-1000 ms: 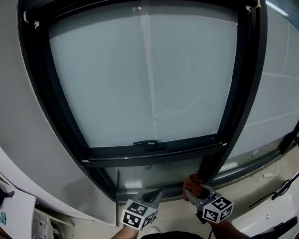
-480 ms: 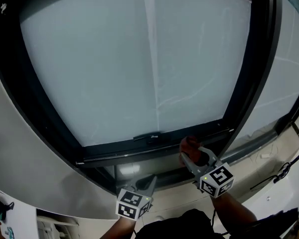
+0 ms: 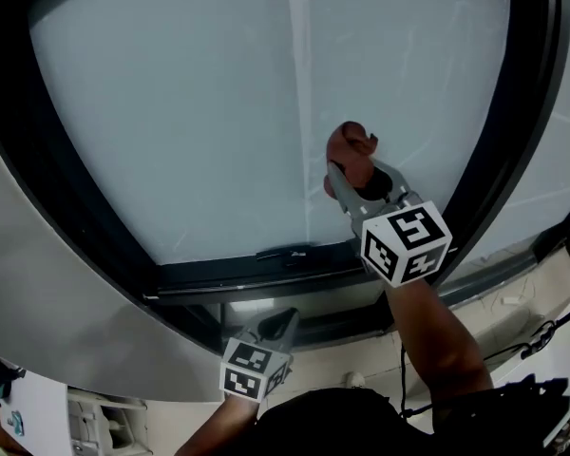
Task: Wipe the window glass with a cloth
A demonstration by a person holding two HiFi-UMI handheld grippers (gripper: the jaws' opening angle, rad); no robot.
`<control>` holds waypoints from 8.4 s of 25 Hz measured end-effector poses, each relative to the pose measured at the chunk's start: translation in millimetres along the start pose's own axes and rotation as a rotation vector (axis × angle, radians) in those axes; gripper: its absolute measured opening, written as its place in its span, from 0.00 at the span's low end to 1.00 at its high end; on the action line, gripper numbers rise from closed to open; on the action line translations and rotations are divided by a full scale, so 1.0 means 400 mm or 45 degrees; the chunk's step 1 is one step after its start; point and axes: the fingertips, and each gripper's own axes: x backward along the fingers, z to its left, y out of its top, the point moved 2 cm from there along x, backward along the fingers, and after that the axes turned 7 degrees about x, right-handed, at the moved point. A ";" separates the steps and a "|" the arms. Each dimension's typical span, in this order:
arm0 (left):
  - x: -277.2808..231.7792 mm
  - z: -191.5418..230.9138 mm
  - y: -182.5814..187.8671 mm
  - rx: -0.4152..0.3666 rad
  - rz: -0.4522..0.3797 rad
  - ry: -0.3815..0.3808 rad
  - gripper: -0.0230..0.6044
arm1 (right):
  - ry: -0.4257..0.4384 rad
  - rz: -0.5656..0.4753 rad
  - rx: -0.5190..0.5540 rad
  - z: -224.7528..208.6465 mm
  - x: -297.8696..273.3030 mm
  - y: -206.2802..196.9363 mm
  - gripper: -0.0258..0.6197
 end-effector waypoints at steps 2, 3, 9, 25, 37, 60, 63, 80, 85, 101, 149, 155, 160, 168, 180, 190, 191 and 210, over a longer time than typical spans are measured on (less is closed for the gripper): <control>-0.016 0.000 0.011 0.000 0.000 0.011 0.06 | 0.003 -0.018 0.003 -0.011 -0.043 0.026 0.17; -0.025 -0.002 0.016 0.001 0.001 0.012 0.06 | 0.001 -0.026 0.002 -0.017 -0.061 0.037 0.17; -0.065 -0.023 0.043 -0.009 -0.007 0.003 0.06 | -0.030 -0.036 0.056 -0.034 -0.107 0.053 0.17; -0.042 -0.041 -0.022 0.007 0.031 0.012 0.06 | -0.087 0.026 0.102 -0.007 -0.086 -0.048 0.17; -0.044 -0.035 -0.026 0.019 0.042 0.005 0.06 | -0.127 0.065 0.137 0.020 -0.071 -0.148 0.17; -0.059 -0.021 -0.055 0.040 0.071 0.029 0.06 | -0.087 0.218 0.108 0.098 -0.031 -0.381 0.17; -0.060 -0.022 -0.056 0.040 0.074 0.032 0.06 | -0.082 0.246 0.110 0.106 -0.026 -0.419 0.17; -0.065 -0.027 -0.070 0.056 0.088 0.048 0.06 | -0.005 0.437 0.011 0.163 0.000 -0.611 0.17; -0.066 -0.026 -0.071 0.059 0.090 0.052 0.06 | -0.007 0.448 0.022 0.167 0.001 -0.623 0.17; -0.095 -0.053 -0.055 0.055 0.068 0.037 0.06 | 0.147 0.546 -0.137 0.149 0.019 -0.584 0.17; -0.152 -0.086 -0.034 0.067 0.074 0.061 0.06 | -0.058 -0.156 0.189 -0.193 -0.020 0.064 0.17; -0.158 -0.095 -0.051 0.063 0.088 0.044 0.06 | -0.071 -0.128 0.178 -0.185 -0.010 0.020 0.17; -0.157 -0.094 -0.056 0.066 0.094 0.045 0.06 | -0.082 -0.113 0.169 -0.177 -0.001 -0.019 0.17; -0.166 -0.097 -0.071 0.069 0.117 0.035 0.06 | -0.101 -0.070 0.149 -0.162 0.013 -0.103 0.17; -0.177 -0.101 -0.084 0.082 0.132 0.032 0.06 | -0.154 -0.039 0.195 -0.127 0.042 -0.238 0.17; -0.174 -0.104 -0.088 0.083 0.137 0.035 0.06 | -0.191 -0.055 0.179 -0.107 0.059 -0.295 0.17; -0.174 -0.104 -0.087 0.082 0.137 0.034 0.06 | -0.189 -0.051 0.174 -0.104 0.060 -0.301 0.17; -0.172 -0.101 -0.085 0.081 0.145 0.033 0.06 | -0.136 0.106 0.150 -0.041 0.079 -0.481 0.17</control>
